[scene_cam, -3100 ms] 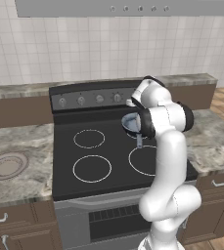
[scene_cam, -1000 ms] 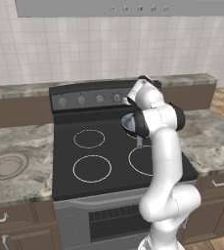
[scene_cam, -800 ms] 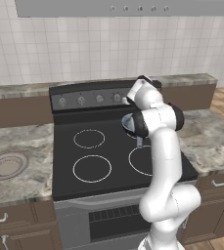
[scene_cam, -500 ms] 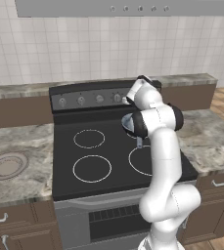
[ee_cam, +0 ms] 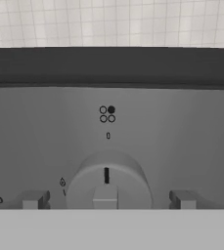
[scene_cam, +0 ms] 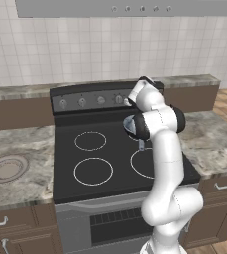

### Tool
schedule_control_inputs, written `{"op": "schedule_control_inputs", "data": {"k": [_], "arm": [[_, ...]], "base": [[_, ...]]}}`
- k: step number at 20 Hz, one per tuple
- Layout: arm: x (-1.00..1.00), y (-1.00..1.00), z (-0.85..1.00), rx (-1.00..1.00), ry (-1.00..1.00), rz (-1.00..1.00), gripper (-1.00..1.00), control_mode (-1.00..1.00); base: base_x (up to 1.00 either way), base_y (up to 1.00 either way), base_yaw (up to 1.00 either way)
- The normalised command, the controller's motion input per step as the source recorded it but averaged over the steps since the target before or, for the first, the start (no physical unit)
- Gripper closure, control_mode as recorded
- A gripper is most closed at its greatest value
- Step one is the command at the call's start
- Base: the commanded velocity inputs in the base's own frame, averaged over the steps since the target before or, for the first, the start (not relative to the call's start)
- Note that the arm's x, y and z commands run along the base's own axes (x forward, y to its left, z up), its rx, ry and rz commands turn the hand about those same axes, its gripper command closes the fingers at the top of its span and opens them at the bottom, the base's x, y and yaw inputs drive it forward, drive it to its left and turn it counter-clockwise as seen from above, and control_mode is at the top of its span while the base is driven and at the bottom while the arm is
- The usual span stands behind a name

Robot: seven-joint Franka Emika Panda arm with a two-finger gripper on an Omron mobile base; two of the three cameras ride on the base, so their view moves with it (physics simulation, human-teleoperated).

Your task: Pick up the butter stick and place it in the pan. Then turn on the burner for the pan.

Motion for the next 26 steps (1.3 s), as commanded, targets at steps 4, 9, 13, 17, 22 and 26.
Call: {"op": "schedule_control_inputs", "data": {"k": [4, 9, 13, 17, 22, 26], "arm": [[0.0, 0.0, 0.0, 0.0, 0.0, 0.0, -1.0, -1.0], [0.0, 0.0, 0.0, 0.0, 0.0, 0.0, -1.0, -1.0], [0.0, 0.0, 0.0, 0.0, 0.0, 0.0, -1.0, -1.0], [0.0, 0.0, 0.0, 0.0, 0.0, 0.0, -1.0, -1.0], [0.0, 0.0, 0.0, 0.0, 0.0, 0.0, -1.0, -1.0], [0.0, 0.0, 0.0, 0.0, 0.0, 0.0, -1.0, -1.0]], "base": [[0.0, 0.0, 0.0], [0.0, 0.0, 0.0], [0.0, 0.0, 0.0], [0.0, 0.0, 0.0], [0.0, 0.0, 0.0], [0.0, 0.0, 0.0]]}}
